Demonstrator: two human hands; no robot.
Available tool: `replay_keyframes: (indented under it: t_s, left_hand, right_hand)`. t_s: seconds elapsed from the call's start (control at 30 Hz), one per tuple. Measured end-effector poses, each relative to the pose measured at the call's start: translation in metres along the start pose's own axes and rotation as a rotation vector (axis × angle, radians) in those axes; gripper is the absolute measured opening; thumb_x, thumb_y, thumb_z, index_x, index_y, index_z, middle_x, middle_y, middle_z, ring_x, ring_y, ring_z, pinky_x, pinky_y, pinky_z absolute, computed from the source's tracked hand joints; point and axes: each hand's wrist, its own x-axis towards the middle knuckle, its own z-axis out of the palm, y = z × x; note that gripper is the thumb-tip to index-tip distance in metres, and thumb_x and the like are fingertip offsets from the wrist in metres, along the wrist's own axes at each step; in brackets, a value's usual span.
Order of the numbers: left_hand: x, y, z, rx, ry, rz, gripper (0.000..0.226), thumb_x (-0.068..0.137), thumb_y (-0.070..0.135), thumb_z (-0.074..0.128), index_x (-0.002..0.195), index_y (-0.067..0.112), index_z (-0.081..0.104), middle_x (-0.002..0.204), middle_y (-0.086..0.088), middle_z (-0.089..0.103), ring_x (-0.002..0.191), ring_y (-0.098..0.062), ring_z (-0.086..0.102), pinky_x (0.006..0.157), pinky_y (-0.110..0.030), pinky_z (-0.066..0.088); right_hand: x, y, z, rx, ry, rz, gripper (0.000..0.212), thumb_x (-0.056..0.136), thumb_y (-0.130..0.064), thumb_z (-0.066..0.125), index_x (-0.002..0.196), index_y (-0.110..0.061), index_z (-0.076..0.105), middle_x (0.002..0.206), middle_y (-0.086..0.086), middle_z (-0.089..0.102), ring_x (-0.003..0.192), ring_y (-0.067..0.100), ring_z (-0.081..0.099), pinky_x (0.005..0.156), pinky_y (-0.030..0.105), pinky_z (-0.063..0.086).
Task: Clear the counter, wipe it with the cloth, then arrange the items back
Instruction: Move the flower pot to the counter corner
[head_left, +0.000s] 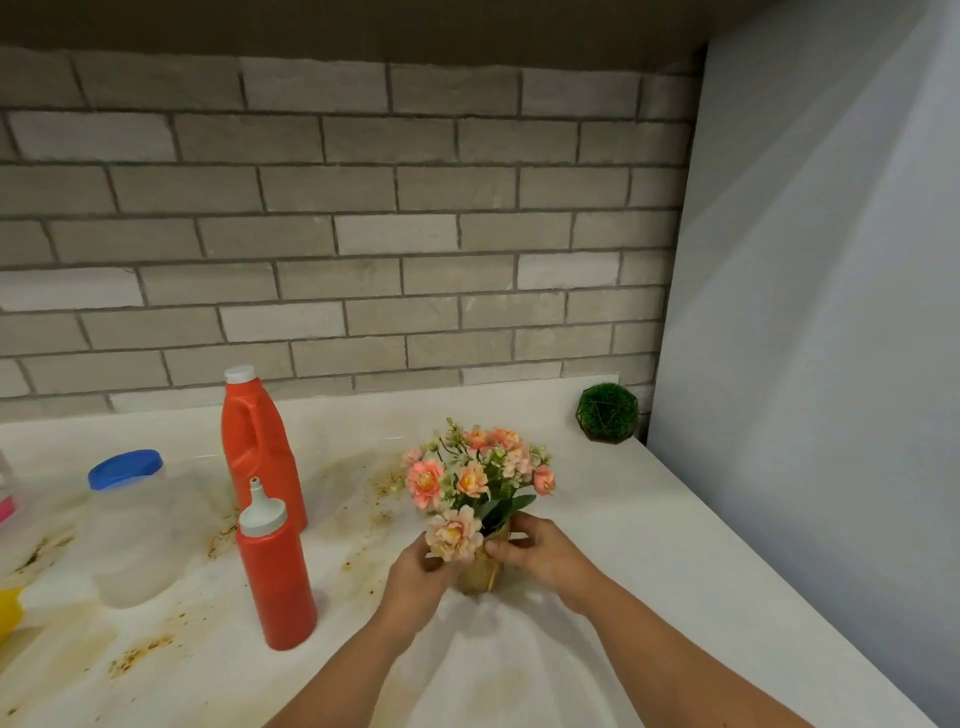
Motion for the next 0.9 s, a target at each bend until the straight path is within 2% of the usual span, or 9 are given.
replay_keyframes:
  t_s: [0.07,0.13,0.2,0.33,0.43,0.57,0.67,0.8,0.9]
  left_hand:
    - [0.010,0.011,0.006,-0.012,-0.004,0.023,0.032,0.083,0.014,0.068,0.114,0.017,0.058,0.102,0.003,0.064,0.088,-0.006,0.059,0.063,-0.010,0.048]
    - [0.022,0.024,0.013,-0.013,-0.012,0.044,0.032,0.084,0.018,0.068,0.114,0.017,0.058,0.103,0.001,0.065,0.092,-0.011,0.061,0.071,-0.017,0.048]
    - [0.034,0.036,0.022,-0.018,-0.034,0.073,0.027,0.085,0.020,0.067,0.110,0.020,0.058,0.100,0.004,0.066,0.092,-0.012,0.061,0.071,-0.021,0.048]
    - [0.065,0.050,0.042,-0.022,-0.059,0.099,0.024,0.085,0.027,0.065,0.108,0.022,0.059,0.101,0.000,0.067,0.092,-0.016,0.061,0.065,-0.018,0.046]
    - [0.093,0.056,0.061,-0.023,-0.054,0.088,0.025,0.085,0.029,0.065,0.108,0.021,0.058,0.102,-0.002,0.067,0.093,-0.018,0.061,0.068,-0.021,0.048]
    - [0.131,0.062,0.088,-0.006,-0.055,0.099,0.028,0.087,0.030,0.063,0.112,0.019,0.057,0.108,-0.002,0.065,0.101,-0.019,0.061,0.082,-0.029,0.050]
    - [0.158,0.060,0.108,-0.005,-0.043,0.071,0.033,0.088,0.031,0.061,0.117,0.016,0.056,0.110,-0.002,0.064,0.102,-0.019,0.060,0.087,-0.030,0.050]
    - [0.189,0.052,0.133,-0.035,-0.009,0.033,0.038,0.089,0.032,0.059,0.123,0.015,0.056,0.112,-0.006,0.063,0.101,-0.020,0.060,0.089,-0.032,0.051]
    - [0.209,0.049,0.147,0.000,0.010,0.023,0.039,0.090,0.032,0.058,0.124,0.013,0.056,0.117,-0.011,0.060,0.101,-0.022,0.059,0.087,-0.033,0.051]
  right_hand:
    - [0.006,-0.008,-0.011,0.001,0.010,-0.028,0.036,0.085,-0.020,0.067,0.119,-0.014,0.059,0.121,0.004,0.063,0.107,0.023,0.062,0.081,0.021,0.052]
    - [0.013,-0.015,-0.023,-0.004,0.024,-0.052,0.035,0.086,-0.021,0.066,0.120,-0.015,0.059,0.119,0.003,0.063,0.102,0.020,0.063,0.070,0.014,0.047]
    - [0.021,-0.023,-0.036,-0.013,0.034,-0.061,0.036,0.087,-0.023,0.064,0.121,-0.016,0.057,0.116,-0.001,0.063,0.096,0.016,0.061,0.064,0.010,0.044]
    - [0.042,-0.032,-0.065,-0.026,0.061,-0.077,0.039,0.088,-0.023,0.063,0.125,-0.015,0.055,0.115,-0.001,0.062,0.091,0.008,0.059,0.060,0.008,0.044]
    - [0.061,-0.034,-0.089,-0.044,0.082,-0.089,0.037,0.089,-0.022,0.062,0.124,-0.014,0.056,0.113,-0.001,0.062,0.086,0.002,0.057,0.057,0.006,0.043]
    - [0.090,-0.033,-0.120,-0.047,0.109,-0.101,0.034,0.088,-0.023,0.063,0.120,-0.012,0.059,0.106,-0.001,0.062,0.090,0.008,0.057,0.063,0.010,0.043]
    - [0.116,-0.024,-0.140,-0.041,0.139,-0.094,0.034,0.087,-0.026,0.064,0.118,-0.012,0.060,0.100,-0.004,0.062,0.095,0.012,0.057,0.067,0.014,0.045]
    - [0.151,-0.003,-0.159,-0.072,0.199,-0.060,0.047,0.086,-0.034,0.064,0.128,-0.016,0.054,0.119,0.003,0.060,0.109,0.018,0.057,0.083,0.027,0.049]
    - [0.171,0.008,-0.168,-0.057,0.215,-0.048,0.043,0.087,-0.033,0.063,0.126,-0.015,0.055,0.121,0.003,0.060,0.108,0.020,0.058,0.082,0.028,0.049]
